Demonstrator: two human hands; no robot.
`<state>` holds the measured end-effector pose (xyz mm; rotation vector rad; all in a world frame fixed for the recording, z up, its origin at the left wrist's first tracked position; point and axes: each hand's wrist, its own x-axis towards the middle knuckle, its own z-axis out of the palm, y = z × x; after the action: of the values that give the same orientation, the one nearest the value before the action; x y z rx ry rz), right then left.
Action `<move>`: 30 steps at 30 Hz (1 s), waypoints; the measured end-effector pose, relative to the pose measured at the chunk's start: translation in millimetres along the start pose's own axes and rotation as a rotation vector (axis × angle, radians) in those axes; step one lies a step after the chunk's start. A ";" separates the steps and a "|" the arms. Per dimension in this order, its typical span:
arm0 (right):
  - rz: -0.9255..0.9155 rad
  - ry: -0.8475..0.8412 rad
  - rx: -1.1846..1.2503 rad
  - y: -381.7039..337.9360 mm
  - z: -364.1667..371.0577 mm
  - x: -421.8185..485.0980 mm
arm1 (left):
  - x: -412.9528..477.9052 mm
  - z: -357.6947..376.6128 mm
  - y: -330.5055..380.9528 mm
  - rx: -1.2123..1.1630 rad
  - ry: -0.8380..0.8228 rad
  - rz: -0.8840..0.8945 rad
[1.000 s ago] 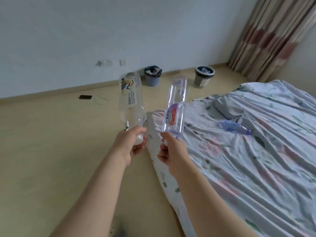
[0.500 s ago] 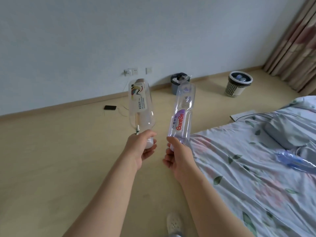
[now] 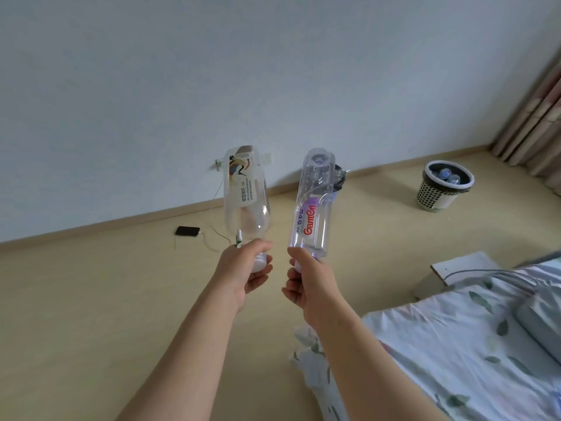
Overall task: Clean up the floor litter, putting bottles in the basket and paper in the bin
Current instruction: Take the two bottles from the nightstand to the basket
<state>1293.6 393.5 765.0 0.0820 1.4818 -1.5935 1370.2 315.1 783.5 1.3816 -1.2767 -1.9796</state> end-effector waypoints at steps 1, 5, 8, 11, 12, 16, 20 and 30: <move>0.002 -0.007 0.002 -8.5 3.1 14.9 | 16.9 5.3 7.2 -0.003 0.000 0.002; 0.011 0.026 0.002 -35.9 13.2 68.1 | 76.7 21.6 30.6 0.006 -0.003 -0.014; 0.013 0.067 0.024 -61.6 29.1 117.5 | 129.4 36.3 54.3 0.058 -0.038 0.001; -0.014 0.096 0.071 -89.7 54.1 175.3 | 193.6 51.9 82.4 0.109 -0.100 0.003; -0.019 0.113 0.072 -97.7 59.8 185.2 | 206.2 55.7 90.2 0.128 -0.104 0.005; -0.019 0.185 0.133 -146.4 94.0 258.7 | 299.8 76.9 146.2 0.231 -0.151 0.012; -0.012 0.261 0.176 -179.7 100.9 307.6 | 358.0 105.5 175.6 0.253 -0.192 -0.009; 0.011 0.364 0.296 -257.0 49.1 415.4 | 461.4 226.5 195.8 0.432 -0.323 -0.101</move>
<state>918.2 80.3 721.1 0.5737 1.4957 -1.8488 939.9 -23.7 732.5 1.3657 -1.9059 -2.1432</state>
